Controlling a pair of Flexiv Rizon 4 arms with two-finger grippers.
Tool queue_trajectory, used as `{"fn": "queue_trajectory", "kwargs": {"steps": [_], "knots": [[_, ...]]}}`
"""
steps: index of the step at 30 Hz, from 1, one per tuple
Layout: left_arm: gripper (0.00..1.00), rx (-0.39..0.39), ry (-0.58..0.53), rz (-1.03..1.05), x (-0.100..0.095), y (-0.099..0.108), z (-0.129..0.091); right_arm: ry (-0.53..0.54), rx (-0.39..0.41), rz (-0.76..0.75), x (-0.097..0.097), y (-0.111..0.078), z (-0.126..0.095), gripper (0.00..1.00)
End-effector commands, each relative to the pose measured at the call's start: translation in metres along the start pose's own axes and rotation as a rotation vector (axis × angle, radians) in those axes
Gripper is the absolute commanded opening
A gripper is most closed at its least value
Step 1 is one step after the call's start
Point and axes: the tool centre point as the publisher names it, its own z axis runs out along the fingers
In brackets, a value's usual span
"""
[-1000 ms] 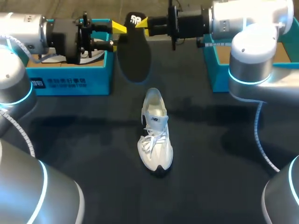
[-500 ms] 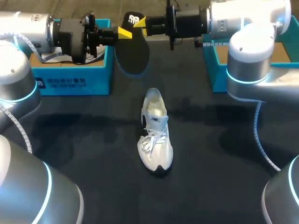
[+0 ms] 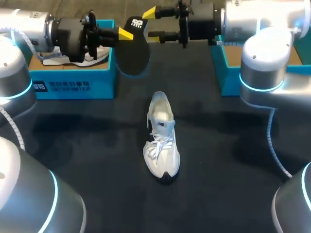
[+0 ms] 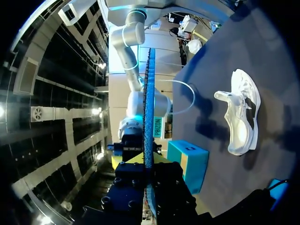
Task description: Take the shoe out of the shoebox, open the shoe tongue, remove and reinsert the insole, then place the shoe into the shoebox
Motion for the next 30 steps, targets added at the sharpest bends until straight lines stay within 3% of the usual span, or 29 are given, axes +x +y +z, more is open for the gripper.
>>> {"fn": "queue_trajectory", "kwargs": {"steps": [1, 7, 21, 24, 30], "knots": [[0.00, 0.002, -0.005, 0.010, -0.004, -0.001, -0.009, -0.016, 0.047, -0.034, -0.008, -0.020, -0.033, 1.00], [0.00, 0.010, -0.040, 0.013, -0.010, -0.001, -0.016, -0.028, 0.050, -0.083, -0.015, -0.030, -0.057, 1.00], [0.00, 0.030, -0.047, 0.019, -0.014, -0.001, -0.011, -0.009, 0.069, -0.157, -0.016, -0.025, -0.092, 1.00], [0.00, 0.020, -0.038, 0.003, -0.012, 0.002, -0.010, -0.045, 0.032, -0.147, -0.017, -0.024, -0.101, 1.00], [0.00, 0.020, -0.038, 0.003, -0.012, 0.002, -0.010, -0.045, 0.032, -0.147, -0.017, -0.024, -0.101, 1.00]]}}
